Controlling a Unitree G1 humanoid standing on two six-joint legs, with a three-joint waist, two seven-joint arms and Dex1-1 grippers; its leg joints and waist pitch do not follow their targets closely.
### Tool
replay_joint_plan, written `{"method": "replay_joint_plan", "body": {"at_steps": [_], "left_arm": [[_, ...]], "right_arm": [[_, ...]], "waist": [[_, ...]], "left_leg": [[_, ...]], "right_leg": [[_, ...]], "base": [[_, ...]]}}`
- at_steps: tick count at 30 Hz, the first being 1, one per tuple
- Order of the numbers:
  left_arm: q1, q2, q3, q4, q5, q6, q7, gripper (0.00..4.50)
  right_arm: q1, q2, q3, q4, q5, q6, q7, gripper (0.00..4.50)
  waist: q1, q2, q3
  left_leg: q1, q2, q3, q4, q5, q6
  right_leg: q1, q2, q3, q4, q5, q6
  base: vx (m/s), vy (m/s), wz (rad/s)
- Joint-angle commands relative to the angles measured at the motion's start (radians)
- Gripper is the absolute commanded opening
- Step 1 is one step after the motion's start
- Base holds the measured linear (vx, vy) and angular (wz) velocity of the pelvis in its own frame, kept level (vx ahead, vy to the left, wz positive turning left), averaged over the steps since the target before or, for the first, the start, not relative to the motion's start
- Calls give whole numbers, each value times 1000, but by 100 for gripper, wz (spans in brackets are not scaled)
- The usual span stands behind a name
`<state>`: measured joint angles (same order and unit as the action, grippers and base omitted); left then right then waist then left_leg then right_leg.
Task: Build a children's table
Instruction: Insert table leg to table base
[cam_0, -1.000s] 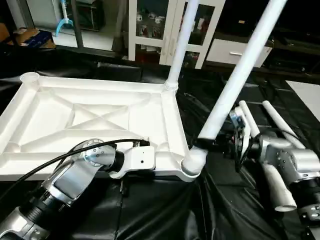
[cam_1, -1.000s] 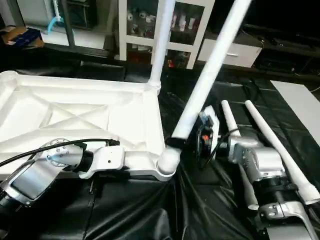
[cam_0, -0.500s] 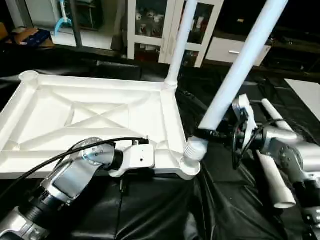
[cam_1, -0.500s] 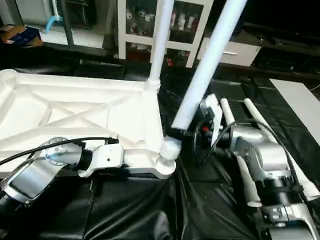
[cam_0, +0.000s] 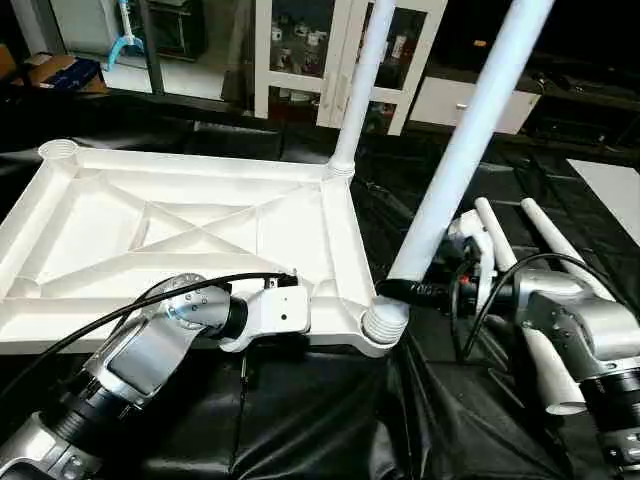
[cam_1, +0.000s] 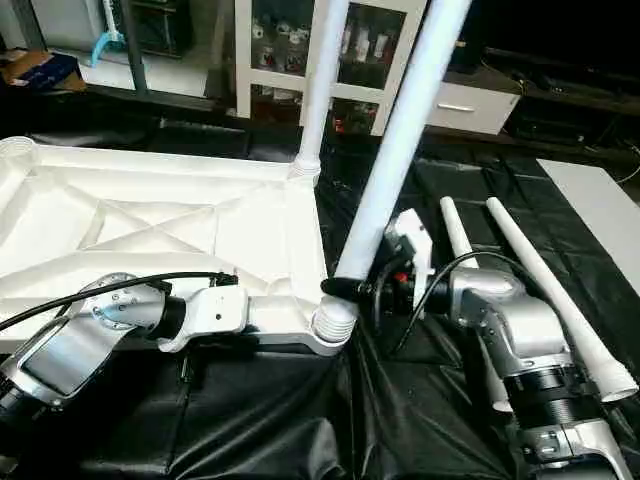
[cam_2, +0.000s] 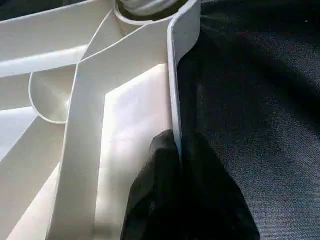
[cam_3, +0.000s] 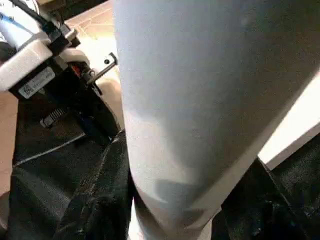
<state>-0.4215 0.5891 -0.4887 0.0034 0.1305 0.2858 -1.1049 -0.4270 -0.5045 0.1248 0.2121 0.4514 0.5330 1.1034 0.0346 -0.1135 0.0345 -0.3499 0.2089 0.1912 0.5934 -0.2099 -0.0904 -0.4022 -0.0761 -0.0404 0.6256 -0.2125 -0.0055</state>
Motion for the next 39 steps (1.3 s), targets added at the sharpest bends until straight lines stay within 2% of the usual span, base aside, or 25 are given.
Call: {"method": "replay_joint_plan", "body": {"at_steps": [1,7,11,13,15,19,20,21,25,30,31,32,39], "left_arm": [[3,-5,-40,11,28,-1,0,0],[1,-9,-39,14,31,0,3,0],[1,-11,-38,17,32,0,5,0],[3,-11,-36,14,32,1,5,0],[4,-12,-36,14,33,2,6,0],[4,-13,-34,14,33,1,7,0],[3,-15,-35,13,34,2,8,0],[3,-16,-35,13,35,3,10,0],[3,-18,-35,11,35,6,13,0],[2,-21,-36,13,37,6,10,0],[1,-22,-36,15,38,4,10,0],[0,-23,-36,17,39,2,8,0],[1,-24,-36,18,41,0,6,0]], "right_arm": [[-4,-7,4,24,-44,-30,-11,188],[-6,-5,18,14,-67,-43,-15,188],[5,-4,27,1,-82,-58,-26,188],[20,2,25,-20,-82,-62,-50,188],[31,8,20,-34,-88,-71,-72,188],[52,28,4,-72,-97,-78,-122,188],[60,29,-1,-86,-94,-78,-129,188],[71,30,-8,-103,-88,-75,-137,188],[100,34,-39,-150,-61,-52,-164,188],[134,26,-49,-183,-55,-42,-174,188],[136,26,-50,-183,-55,-42,-178,188],[134,30,-50,-179,-56,-44,-185,188],[110,56,-48,-138,-52,-33,-198,188]], "waist": [[-5,7,-47],[-5,3,-48],[-5,3,-47],[-4,-1,-47],[-5,0,-47],[-6,-1,-46],[-8,-9,-45],[-6,-4,-44],[-8,-5,-45],[-7,-5,-47],[-7,-5,-47],[-7,0,-46],[-9,-2,-46]], "left_leg": [[7,27,-2,-61,-60,37],[6,28,-3,-59,-60,39],[7,28,-3,-60,-71,34],[6,28,-3,-60,-70,30],[6,27,-4,-60,-64,31],[6,27,-5,-62,-87,22],[4,27,-4,-62,-101,18],[6,28,-6,-63,-112,12],[6,28,-8,-65,-125,1],[5,26,-7,-62,-103,10],[5,26,-7,-62,-104,11],[5,26,-8,-63,-107,10],[5,26,-8,-63,-119,4]], "right_leg": [[43,-47,40,-59,-36,-218],[43,-48,41,-58,-44,-215],[42,-47,41,-59,-59,-209],[42,-48,42,-59,-62,-201],[42,-47,42,-58,-53,-201],[41,-47,41,-62,-94,-186],[40,-47,42,-66,-119,-178],[38,-48,42,-67,-144,-170],[35,-46,41,-68,-149,-159],[37,-45,42,-64,-104,-166],[37,-45,42,-64,-104,-168],[37,-45,42,-64,-105,-170],[37,-45,42,-65,-114,-170]], "base": [[0,0,0],[0,0,0],[0,0,0],[0,0,0],[0,0,0],[0,0,0],[0,0,0],[0,0,0],[0,0,0],[0,0,0],[0,0,0],[0,0,0],[0,0,0]]}}
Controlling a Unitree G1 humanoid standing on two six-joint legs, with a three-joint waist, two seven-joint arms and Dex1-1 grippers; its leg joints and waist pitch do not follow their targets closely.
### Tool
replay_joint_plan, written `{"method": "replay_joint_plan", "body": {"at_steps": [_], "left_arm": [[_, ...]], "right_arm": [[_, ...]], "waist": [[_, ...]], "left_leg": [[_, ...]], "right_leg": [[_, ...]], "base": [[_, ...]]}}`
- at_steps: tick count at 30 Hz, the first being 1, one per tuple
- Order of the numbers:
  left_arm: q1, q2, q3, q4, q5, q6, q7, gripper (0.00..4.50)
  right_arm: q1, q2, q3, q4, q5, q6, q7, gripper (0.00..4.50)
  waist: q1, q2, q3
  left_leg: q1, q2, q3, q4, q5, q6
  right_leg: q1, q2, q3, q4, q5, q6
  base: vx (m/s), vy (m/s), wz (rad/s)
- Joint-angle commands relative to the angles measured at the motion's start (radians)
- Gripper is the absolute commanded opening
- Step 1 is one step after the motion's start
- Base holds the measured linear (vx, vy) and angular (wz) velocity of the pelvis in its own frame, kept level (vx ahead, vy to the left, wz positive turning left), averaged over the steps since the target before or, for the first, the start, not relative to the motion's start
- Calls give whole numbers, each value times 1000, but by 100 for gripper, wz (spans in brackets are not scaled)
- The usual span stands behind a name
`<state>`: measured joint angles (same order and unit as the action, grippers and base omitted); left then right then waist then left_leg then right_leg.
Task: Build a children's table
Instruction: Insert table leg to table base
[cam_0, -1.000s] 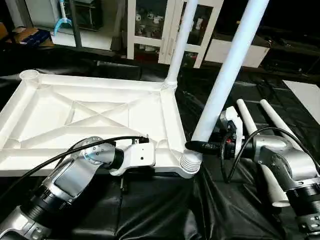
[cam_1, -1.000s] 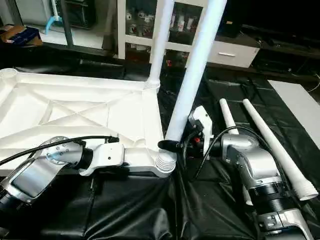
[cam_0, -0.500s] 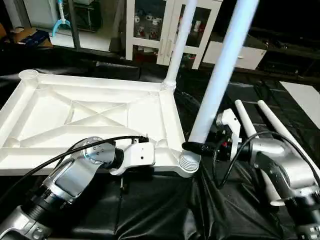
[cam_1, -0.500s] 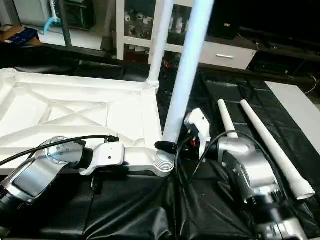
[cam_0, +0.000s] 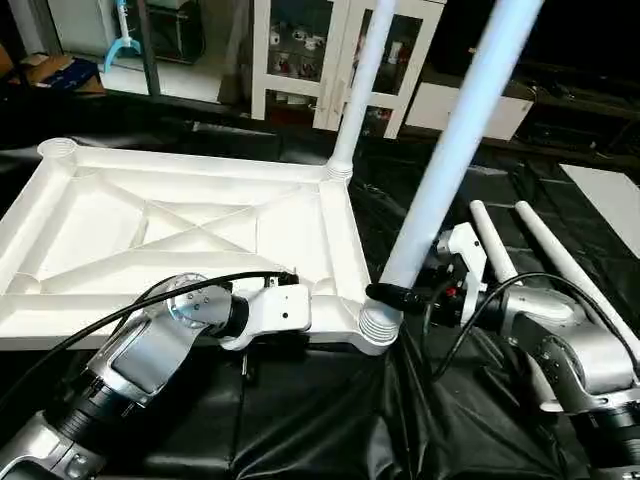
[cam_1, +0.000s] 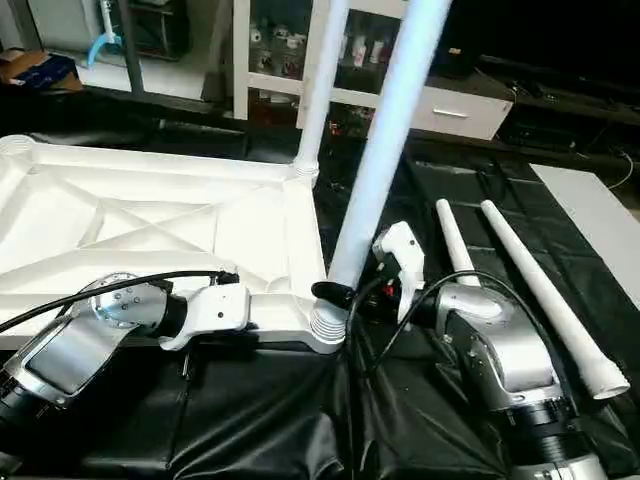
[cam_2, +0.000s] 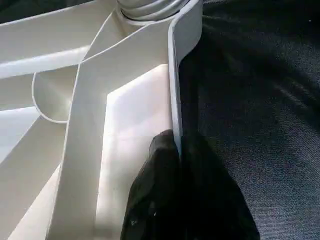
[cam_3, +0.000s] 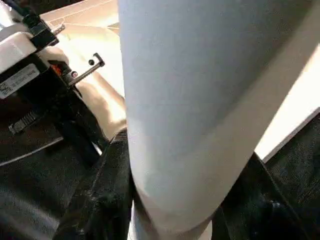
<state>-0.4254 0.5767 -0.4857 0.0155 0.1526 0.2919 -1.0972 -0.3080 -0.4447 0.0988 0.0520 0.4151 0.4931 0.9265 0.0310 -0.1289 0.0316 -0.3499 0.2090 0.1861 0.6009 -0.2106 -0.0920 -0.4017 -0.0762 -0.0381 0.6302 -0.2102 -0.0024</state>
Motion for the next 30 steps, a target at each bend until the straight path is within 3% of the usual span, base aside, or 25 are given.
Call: {"method": "replay_joint_plan", "body": {"at_steps": [1,4,5,6,13,30], "left_arm": [[5,-12,-39,6,19,-6,-2,0],[8,-10,-39,0,20,-2,-4,0],[9,-10,-39,-1,20,-1,-3,0],[10,-10,-38,-2,20,0,-2,0],[16,-11,-36,-11,20,5,0,0],[12,-15,-40,-4,24,0,-1,0]], "right_arm": [[-12,-2,-18,31,-18,6,-20,188],[-25,4,-12,63,-18,8,-14,188],[-27,6,-15,71,-14,9,-13,188],[-28,7,-18,78,-11,12,-13,188],[-5,4,-63,124,16,26,-26,188],[87,11,-77,71,34,35,-69,188]], "waist": [[-5,13,-44],[-6,13,-42],[-6,5,-43],[-5,10,-43],[-4,11,-44],[-1,10,-44]], "left_leg": [[5,26,-3,-70,-118,6],[5,26,-4,-71,-127,4],[4,26,-3,-70,-125,5],[4,26,-4,-71,-121,5],[5,26,-4,-70,-113,7],[5,26,-4,-71,-117,5]], "right_leg": [[37,-45,40,-70,-116,-174],[36,-45,39,-71,-130,-174],[36,-45,39,-72,-134,-171],[36,-46,39,-71,-134,-171],[36,-46,39,-69,-120,-174],[37,-45,38,-71,-119,-170]], "base": [[0,0,0],[0,0,0],[0,0,0],[0,0,0],[0,0,0],[0,0,0]]}}
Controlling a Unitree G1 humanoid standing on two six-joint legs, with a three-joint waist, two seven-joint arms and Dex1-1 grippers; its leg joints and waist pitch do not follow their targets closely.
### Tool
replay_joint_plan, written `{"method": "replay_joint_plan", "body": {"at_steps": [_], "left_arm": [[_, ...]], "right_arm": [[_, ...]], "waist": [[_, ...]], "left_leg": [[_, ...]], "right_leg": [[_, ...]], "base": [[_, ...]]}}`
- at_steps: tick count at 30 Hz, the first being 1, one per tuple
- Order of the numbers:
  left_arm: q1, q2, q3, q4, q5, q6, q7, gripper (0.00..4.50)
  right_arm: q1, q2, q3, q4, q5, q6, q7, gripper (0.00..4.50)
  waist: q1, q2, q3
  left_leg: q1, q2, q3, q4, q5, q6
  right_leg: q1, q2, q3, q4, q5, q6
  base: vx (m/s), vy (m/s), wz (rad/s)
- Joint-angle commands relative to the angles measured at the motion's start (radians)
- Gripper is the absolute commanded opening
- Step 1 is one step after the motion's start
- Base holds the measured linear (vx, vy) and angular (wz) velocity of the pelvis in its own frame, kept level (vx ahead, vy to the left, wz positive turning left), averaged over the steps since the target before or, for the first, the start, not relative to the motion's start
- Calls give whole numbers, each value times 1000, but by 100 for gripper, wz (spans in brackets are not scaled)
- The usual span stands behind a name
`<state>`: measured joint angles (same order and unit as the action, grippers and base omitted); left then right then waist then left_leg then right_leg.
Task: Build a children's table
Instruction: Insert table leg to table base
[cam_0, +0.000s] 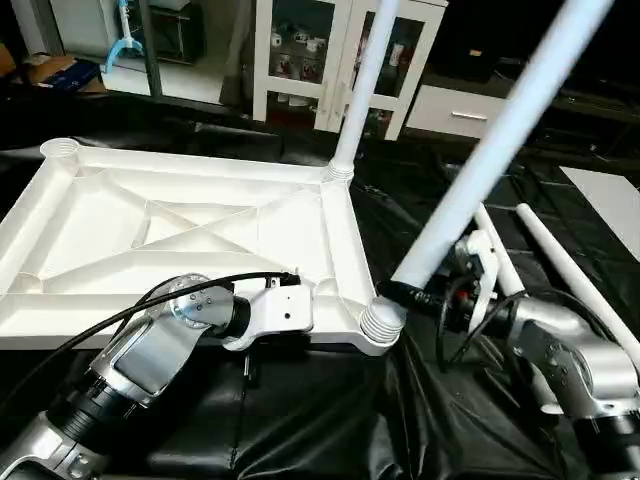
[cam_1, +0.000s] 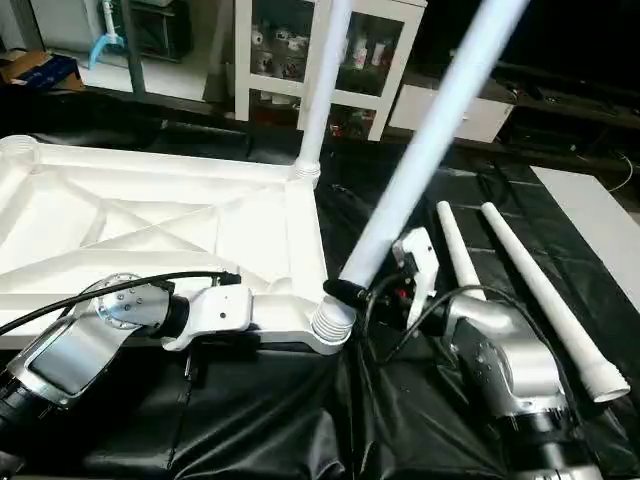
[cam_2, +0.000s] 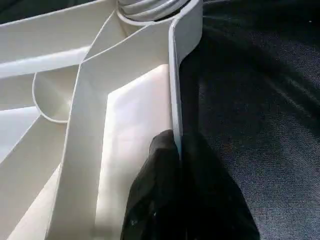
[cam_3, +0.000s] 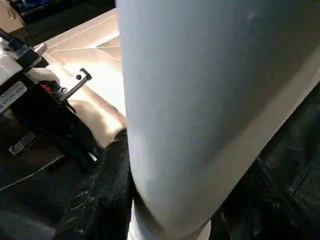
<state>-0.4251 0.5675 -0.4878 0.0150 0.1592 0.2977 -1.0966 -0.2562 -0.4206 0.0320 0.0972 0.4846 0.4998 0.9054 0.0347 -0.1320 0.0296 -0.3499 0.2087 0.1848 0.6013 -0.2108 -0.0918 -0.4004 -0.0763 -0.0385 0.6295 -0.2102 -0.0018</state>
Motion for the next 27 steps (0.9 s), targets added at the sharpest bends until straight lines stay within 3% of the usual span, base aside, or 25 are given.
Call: {"method": "replay_joint_plan", "body": {"at_steps": [1,7,12,20,21,23,26,27], "left_arm": [[12,-6,-38,-3,18,-7,-1,0],[12,-8,-38,-1,19,-8,-2,0],[11,-8,-38,0,20,-8,-4,0],[13,-7,-36,-1,20,-7,-3,0],[16,-6,-36,-3,20,-5,-2,0],[19,-5,-34,-8,20,-2,-1,0],[20,-5,-34,-9,21,-1,0,0],[21,-5,-34,-10,21,-1,0,0]], "right_arm": [[41,-9,-9,18,-38,30,-56,188],[67,-13,21,-12,-63,28,-66,188],[61,-29,89,-33,-117,12,-58,188],[52,-33,124,-47,-128,23,-47,188],[60,-37,139,-60,-129,30,-38,188],[92,-54,167,-63,-145,28,-23,188],[112,-60,173,-50,-160,20,-27,188],[120,-56,162,-39,-159,15,-35,188]], "waist": [[-5,14,-41],[-6,13,-42],[-9,14,-39],[-10,14,-41],[-11,1,-42],[-9,6,-41],[-7,5,-43],[-6,10,-42]], "left_leg": [[5,26,-3,-72,-118,4],[4,27,-5,-73,-128,-1],[4,27,-6,-76,-150,-10],[6,28,-8,-78,-180,-23],[5,28,-7,-76,-171,-19],[7,29,-8,-77,-175,-22],[7,28,-7,-75,-160,-17],[8,29,-7,-77,-160,-18]], "right_leg": [[35,-45,39,-71,-120,-169],[35,-45,39,-72,-132,-162],[34,-45,39,-75,-154,-152],[31,-44,38,-77,-165,-141],[32,-44,38,-77,-153,-143],[30,-44,38,-77,-162,-138],[31,-45,39,-75,-137,-140],[30,-45,39,-74,-125,-145]], "base": [[0,0,0],[0,0,0],[0,0,0],[0,0,0],[0,0,0],[0,0,0],[0,0,0],[0,0,0]]}}
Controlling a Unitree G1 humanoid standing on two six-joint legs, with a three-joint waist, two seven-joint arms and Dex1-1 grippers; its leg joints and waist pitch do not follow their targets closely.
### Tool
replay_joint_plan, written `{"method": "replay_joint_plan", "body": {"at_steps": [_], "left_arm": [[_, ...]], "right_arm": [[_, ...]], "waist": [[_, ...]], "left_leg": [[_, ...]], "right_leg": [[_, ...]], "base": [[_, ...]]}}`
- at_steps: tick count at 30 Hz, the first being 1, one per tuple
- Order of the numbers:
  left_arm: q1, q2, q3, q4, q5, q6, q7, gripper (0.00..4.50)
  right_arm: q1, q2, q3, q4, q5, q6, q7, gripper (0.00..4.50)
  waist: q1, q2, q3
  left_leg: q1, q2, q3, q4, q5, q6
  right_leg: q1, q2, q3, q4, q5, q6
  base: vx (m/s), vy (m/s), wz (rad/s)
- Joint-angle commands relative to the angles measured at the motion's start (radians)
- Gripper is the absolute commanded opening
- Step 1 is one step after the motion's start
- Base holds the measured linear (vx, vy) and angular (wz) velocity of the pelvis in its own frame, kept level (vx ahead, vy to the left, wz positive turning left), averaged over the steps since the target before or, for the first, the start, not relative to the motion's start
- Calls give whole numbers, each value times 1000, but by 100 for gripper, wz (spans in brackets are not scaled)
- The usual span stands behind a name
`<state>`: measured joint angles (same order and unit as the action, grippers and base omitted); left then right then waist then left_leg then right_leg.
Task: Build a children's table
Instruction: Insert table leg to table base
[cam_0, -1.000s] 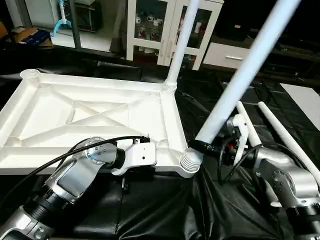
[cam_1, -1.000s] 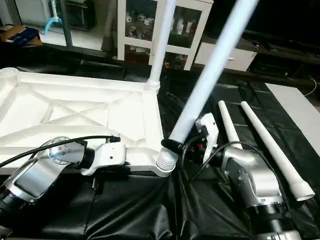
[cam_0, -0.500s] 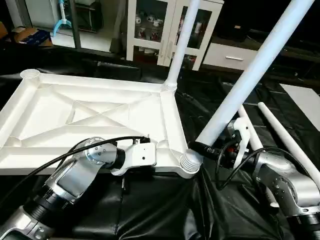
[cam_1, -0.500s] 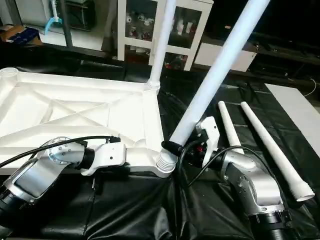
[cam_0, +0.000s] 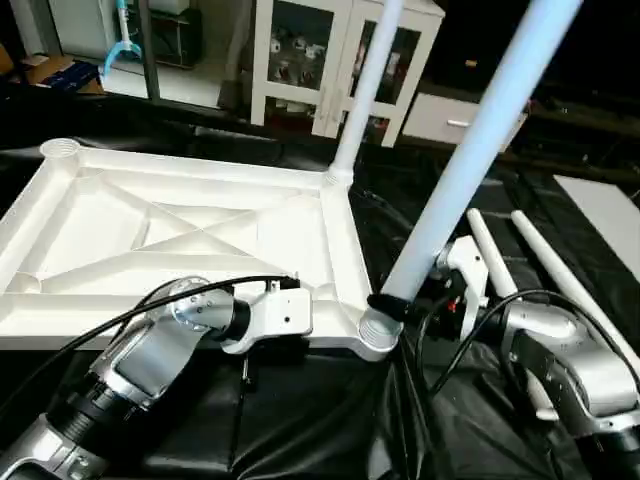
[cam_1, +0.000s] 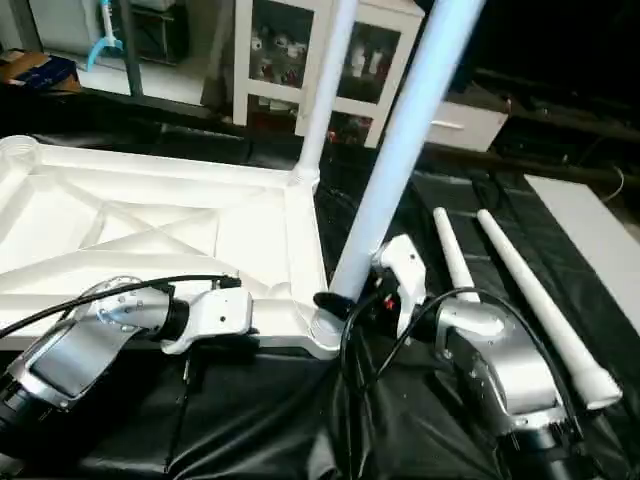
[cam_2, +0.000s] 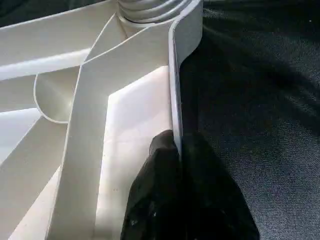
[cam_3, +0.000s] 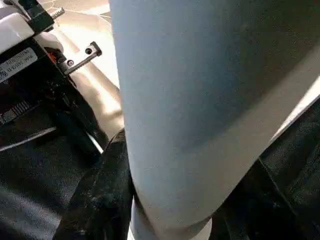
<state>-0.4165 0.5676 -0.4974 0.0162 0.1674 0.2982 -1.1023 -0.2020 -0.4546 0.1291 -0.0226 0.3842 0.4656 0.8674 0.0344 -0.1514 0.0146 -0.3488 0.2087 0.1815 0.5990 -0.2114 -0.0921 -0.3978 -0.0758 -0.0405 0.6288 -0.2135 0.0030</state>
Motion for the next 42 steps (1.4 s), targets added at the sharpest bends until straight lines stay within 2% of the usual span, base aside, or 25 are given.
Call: {"method": "replay_joint_plan", "body": {"at_steps": [1,5,6,7,8,11,12,20,24,29,34,35,36,38,39,40,42], "left_arm": [[12,-5,-24,-11,13,-2,5,0],[10,-7,-26,-8,15,-4,4,0],[6,-10,-26,-5,15,-5,3,0],[6,-10,-26,-5,15,-5,3,0],[6,-10,-26,-4,15,-6,3,0],[5,-10,-26,-4,16,-7,2,0],[5,-10,-26,-4,16,-7,2,0],[5,-8,-25,-5,14,-7,1,0],[6,-7,-21,-8,6,-2,-7,0],[1,-10,-9,-4,18,13,21,0],[-9,-40,34,-15,4,105,68,0],[-13,-58,51,-31,-12,146,79,0],[-14,-60,53,-33,-14,151,80,0],[-19,-78,64,-47,-27,189,88,0],[-25,-93,70,-59,-31,222,97,0],[-32,-106,72,-72,-29,252,107,0],[-69,-185,85,-94,0,376,197,0]], "right_arm": [[73,-18,55,94,-60,43,-7,188],[91,-7,43,120,-70,16,-25,188],[93,7,30,135,-64,8,-43,188],[93,7,30,135,-64,8,-43,188],[91,15,21,143,-61,7,-54,188],[86,27,4,164,-56,-2,-72,188],[84,29,-1,173,-56,-8,-77,188],[77,25,7,190,-65,-29,-66,185],[67,35,12,188,-71,-37,-64,184],[53,58,-3,221,-95,-61,-119,184],[11,107,-51,309,-132,-87,-275,184],[-12,129,-70,351,-147,-91,-348,184],[-16,133,-72,358,-150,-92,-359,184],[-39,150,-84,400,-161,-101,-411,184],[-62,160,-88,438,-180,-110,-461,184],[-87,172,-93,477,-195,-121,-510,184],[-186,222,-109,625,-234,-137,-698,184]], "waist": [[-7,28,-27],[-8,27,-27],[-9,34,-26],[-9,34,-26],[-11,30,-27],[-13,32,-21],[-15,32,-21],[-21,32,-21],[-26,36,-21],[-34,36,-19],[-48,40,-17],[-52,44,-17],[-57,44,-16],[-65,45,-18],[-68,44,-20],[-72,47,-20],[-84,50,-25]], "left_leg": [[8,30,-5,-77,-168,-22],[8,30,-6,-78,-208,-32],[7,29,-9,-81,-219,-37],[7,29,-9,-81,-219,-37],[7,29,-10,-81,-229,-38],[9,30,-15,-86,-311,-47],[9,31,-17,-87,-323,-52],[8,31,-19,-90,-321,-51],[8,32,-22,-93,-329,-53],[7,32,-24,-94,-357,-56],[7,30,-29,-97,-413,-76],[5,29,-33,-99,-419,-80],[4,29,-32,-99,-425,-81],[-2,27,-36,-100,-423,-81],[-1,27,-34,-99,-410,-82],[2,25,-33,-97,-415,-84],[-5,24,-34,-95,-378,-93]], "right_leg": [[27,-44,39,-74,-119,-152],[26,-46,39,-79,-156,-145],[26,-46,39,-79,-166,-140],[26,-46,39,-79,-166,-140],[27,-45,39,-82,-174,-137],[19,-49,38,-95,-294,-118],[19,-49,37,-96,-305,-115],[21,-48,36,-95,-274,-122],[22,-48,35,-95,-264,-129],[20,-51,35,-100,-297,-126],[14,-52,32,-107,-382,-107],[16,-52,31,-108,-388,-106],[12,-51,32,-110,-389,-107],[20,-51,29,-108,-378,-105],[17,-51,31,-105,-357,-111],[13,-50,31,-107,-356,-115],[19,-51,31,-98,-316,-126]], "base": [[0,0,0],[0,0,0],[0,0,0],[0,0,0],[0,0,0],[0,0,0],[0,0,0],[0,0,0],[0,0,0],[0,0,0],[0,0,0],[0,0,0],[0,0,0],[0,0,0],[0,0,0],[0,0,0],[0,0,0]]}}
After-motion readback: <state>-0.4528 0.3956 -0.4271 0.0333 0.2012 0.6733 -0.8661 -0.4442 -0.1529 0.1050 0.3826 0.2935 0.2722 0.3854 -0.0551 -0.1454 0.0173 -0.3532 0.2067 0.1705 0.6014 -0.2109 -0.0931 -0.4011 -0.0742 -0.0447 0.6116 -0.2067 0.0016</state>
